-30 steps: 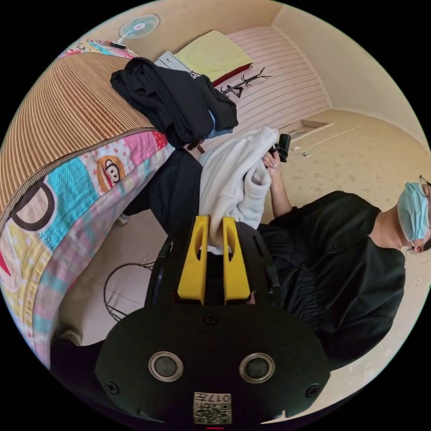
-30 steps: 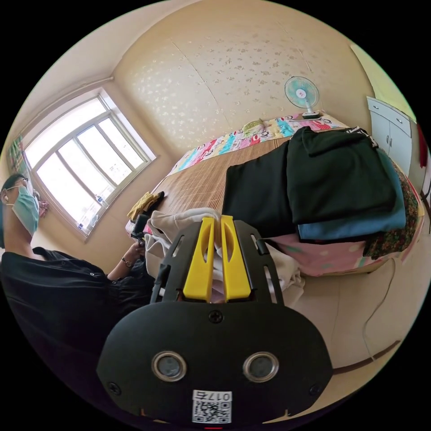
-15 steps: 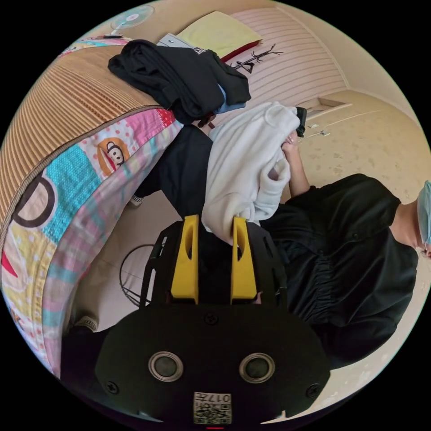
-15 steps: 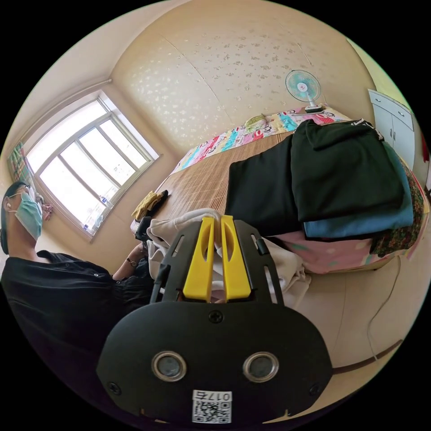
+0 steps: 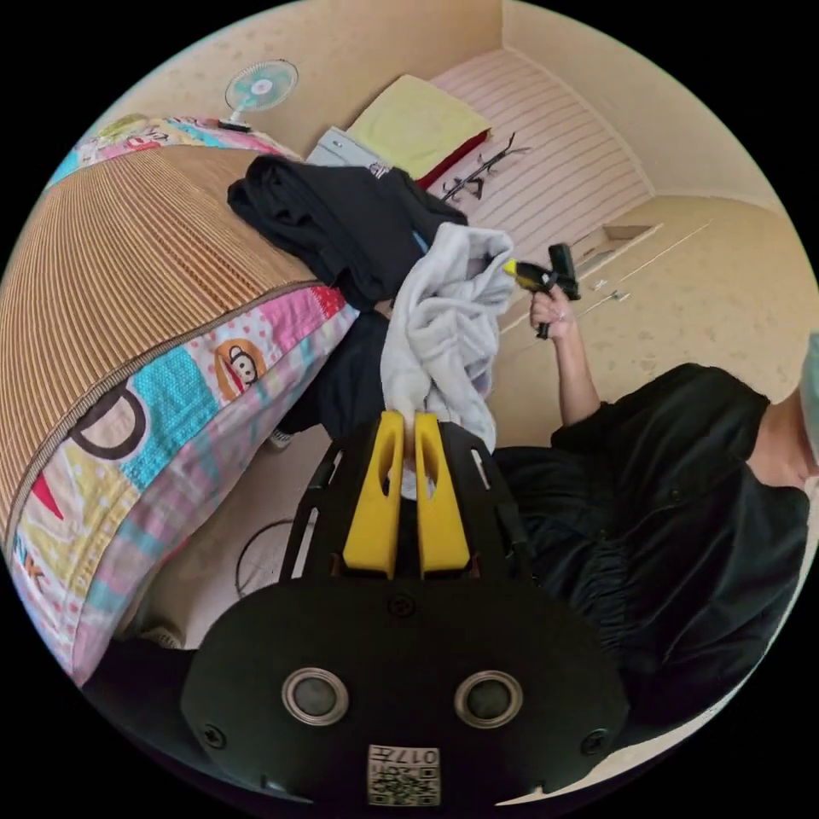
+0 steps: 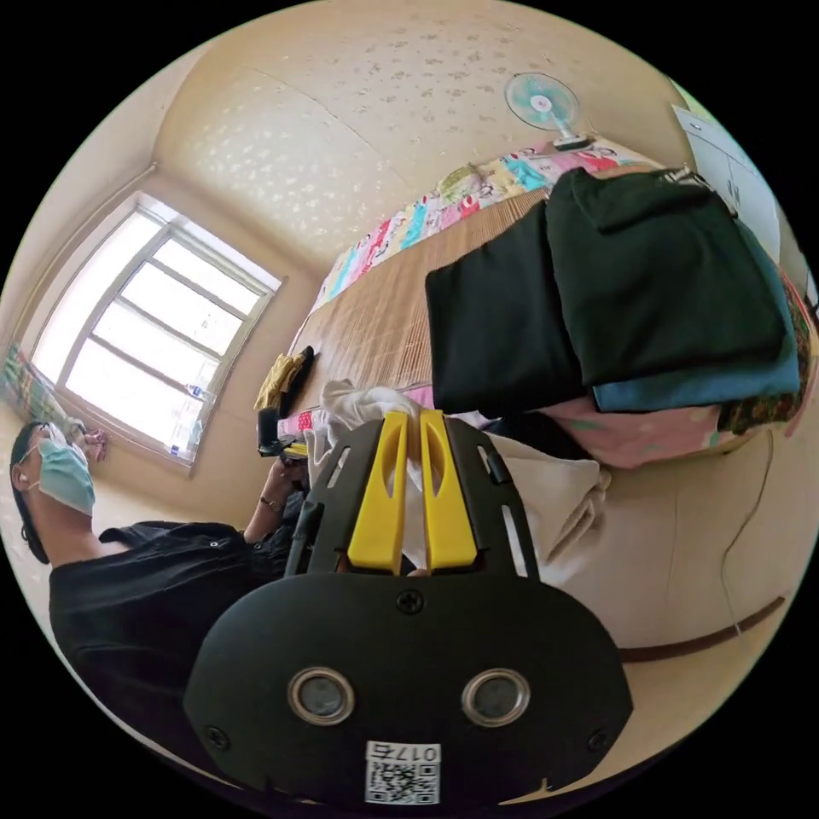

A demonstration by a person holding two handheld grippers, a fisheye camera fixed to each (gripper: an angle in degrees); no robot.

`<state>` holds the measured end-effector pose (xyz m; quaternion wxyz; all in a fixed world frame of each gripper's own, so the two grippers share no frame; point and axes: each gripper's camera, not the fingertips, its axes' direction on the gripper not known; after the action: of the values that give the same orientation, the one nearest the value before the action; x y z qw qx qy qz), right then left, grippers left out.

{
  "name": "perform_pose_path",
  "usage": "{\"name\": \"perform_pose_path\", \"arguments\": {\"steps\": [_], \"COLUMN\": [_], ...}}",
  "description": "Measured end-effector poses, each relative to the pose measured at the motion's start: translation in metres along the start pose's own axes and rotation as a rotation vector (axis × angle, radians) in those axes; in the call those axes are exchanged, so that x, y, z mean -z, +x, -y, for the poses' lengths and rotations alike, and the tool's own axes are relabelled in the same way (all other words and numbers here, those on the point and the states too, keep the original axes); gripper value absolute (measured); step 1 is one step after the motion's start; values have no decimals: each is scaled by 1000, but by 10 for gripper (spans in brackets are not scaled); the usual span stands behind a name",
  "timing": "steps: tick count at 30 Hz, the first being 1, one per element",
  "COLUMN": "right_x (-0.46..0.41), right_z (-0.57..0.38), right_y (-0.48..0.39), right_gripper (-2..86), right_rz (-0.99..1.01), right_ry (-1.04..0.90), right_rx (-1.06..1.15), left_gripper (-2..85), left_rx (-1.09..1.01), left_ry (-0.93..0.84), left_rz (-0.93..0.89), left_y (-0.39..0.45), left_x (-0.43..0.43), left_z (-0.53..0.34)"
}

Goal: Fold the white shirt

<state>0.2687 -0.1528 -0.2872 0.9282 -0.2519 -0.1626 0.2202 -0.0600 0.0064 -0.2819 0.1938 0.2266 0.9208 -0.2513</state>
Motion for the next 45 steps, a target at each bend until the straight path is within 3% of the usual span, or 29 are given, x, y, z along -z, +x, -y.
{"name": "perform_pose_path", "arguments": {"steps": [3, 11, 13, 17, 19, 21, 26, 30, 32, 35, 37, 39, 42, 45], "right_x": [34, 137, 144, 139, 145, 152, 168, 157, 135, 54, -61, -147, -257, -347], "right_z": [-3, -16, -21, -27, -35, -37, -26, 39, 82, 173, 258, 312, 338, 301], "right_y": [-20, -69, -84, -109, -124, -135, -168, -191, -196, -211, -216, -199, -147, -107], "right_gripper": [33, 33, 32, 32, 31, 31, 31, 32, 34, 37, 42, 48, 67, 80], "right_rz": [77, 430, 497, 495, 551, 565, 483, 370, 272, -58, -397, -498, -471, -354], "right_ry": [92, 434, 439, 441, 478, 506, 580, 511, 492, 469, 380, 283, 116, 5], "right_rx": [108, 441, 530, 587, 745, 803, 876, 798, 762, 715, 624, 516, 356, 431], "left_gripper": [-5, -5, -5, -5, -5, -5, -4, -5, -4, -1, 9, 22, 49, 74], "left_rx": [-17, -396, -469, -411, -407, -481, -696, -555, -441, -180, 94, 237, 368, 376], "left_ry": [181, 592, 674, 818, 946, 1002, 956, 728, 635, 525, 404, 333, 274, 134], "left_rz": [-175, -183, -116, 51, 174, 177, 238, 409, 527, 566, 703, 834, 904, 752], "left_y": [19, 161, 210, 262, 300, 332, 429, 464, 450, 365, 268, 202, 116, 22], "left_x": [41, 180, 205, 234, 243, 248, 288, 352, 378, 415, 426, 427, 407, 358], "left_z": [11, 36, 31, 14, -1, -1, 33, 131, 190, 309, 399, 437, 444, 416]}}
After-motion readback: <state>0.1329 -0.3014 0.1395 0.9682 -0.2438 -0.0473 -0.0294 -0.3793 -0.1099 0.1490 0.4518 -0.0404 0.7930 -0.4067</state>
